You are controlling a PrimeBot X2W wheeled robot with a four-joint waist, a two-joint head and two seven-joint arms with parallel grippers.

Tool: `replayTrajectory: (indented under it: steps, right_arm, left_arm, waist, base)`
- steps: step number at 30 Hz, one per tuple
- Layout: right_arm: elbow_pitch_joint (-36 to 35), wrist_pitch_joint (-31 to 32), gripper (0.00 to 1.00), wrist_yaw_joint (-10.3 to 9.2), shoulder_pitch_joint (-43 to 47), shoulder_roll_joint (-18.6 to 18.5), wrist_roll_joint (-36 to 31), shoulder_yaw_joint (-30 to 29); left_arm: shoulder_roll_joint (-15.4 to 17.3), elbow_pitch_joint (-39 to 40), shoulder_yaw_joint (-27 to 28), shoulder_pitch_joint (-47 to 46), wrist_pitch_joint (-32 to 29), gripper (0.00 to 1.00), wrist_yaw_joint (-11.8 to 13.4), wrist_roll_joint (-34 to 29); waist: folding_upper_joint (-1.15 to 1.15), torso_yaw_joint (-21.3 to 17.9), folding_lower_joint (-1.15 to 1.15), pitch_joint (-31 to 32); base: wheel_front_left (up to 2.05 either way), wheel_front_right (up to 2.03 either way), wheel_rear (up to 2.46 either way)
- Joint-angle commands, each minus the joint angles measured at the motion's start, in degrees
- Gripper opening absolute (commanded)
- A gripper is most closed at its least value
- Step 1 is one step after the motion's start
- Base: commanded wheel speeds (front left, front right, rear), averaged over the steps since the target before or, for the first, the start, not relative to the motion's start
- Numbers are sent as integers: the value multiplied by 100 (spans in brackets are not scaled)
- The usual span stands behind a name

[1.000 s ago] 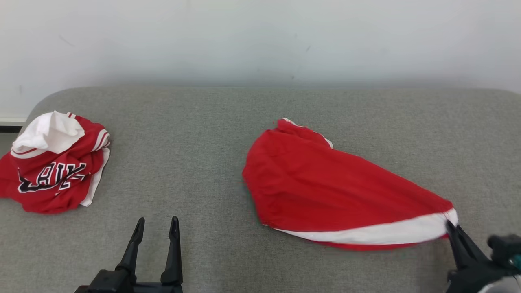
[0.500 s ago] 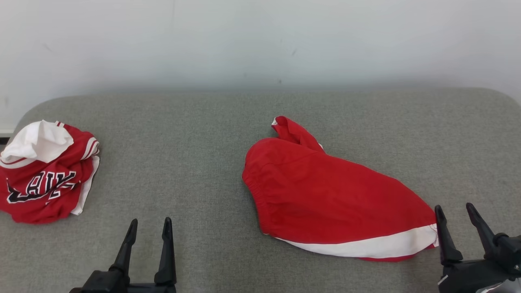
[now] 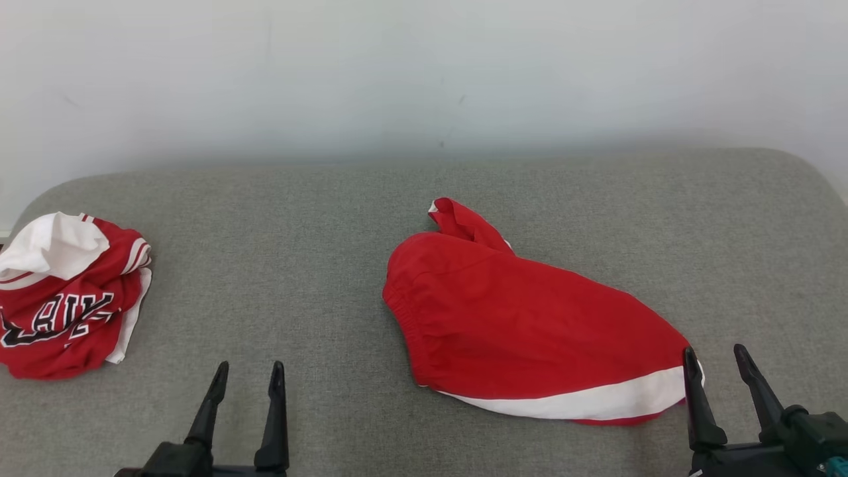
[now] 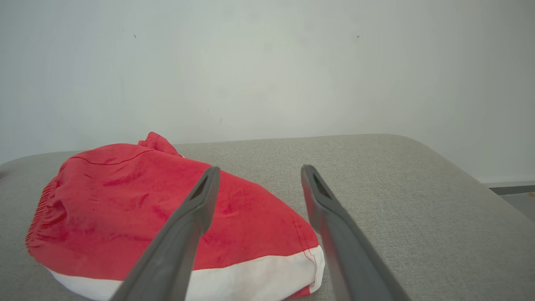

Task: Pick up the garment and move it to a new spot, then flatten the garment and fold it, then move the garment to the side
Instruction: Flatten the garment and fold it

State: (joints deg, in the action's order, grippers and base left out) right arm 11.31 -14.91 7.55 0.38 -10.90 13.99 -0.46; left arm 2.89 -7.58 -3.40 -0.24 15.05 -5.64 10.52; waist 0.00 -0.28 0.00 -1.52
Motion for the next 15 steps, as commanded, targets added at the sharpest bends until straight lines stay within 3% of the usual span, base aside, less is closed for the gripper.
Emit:
replayTrajectory:
  steps: [1, 6, 15]
  right_arm:
    - [-41, -31, 100, -13, 75, 28, -27, 20]
    - [-70, -33, 100, -13, -47, 42, -6, 158]
    - [-47, -26, 100, -13, -336, 71, 99, 438]
  left_arm:
    - [-1, -42, -40, -100, 19, 100, -36, -68]
    - [-1, -356, -382, -410, 19, 100, -142, -46]
    - [221, -1768, -1671, -1387, 19, 100, -180, 443]
  waist:
    - [0, -27, 0, -7]
    - [0, -162, 0, -55]
    - [0, -674, 0, -375]
  base:
    - [0, 0, 0]
    - [0, 0, 0]
    - [0, 0, 0]
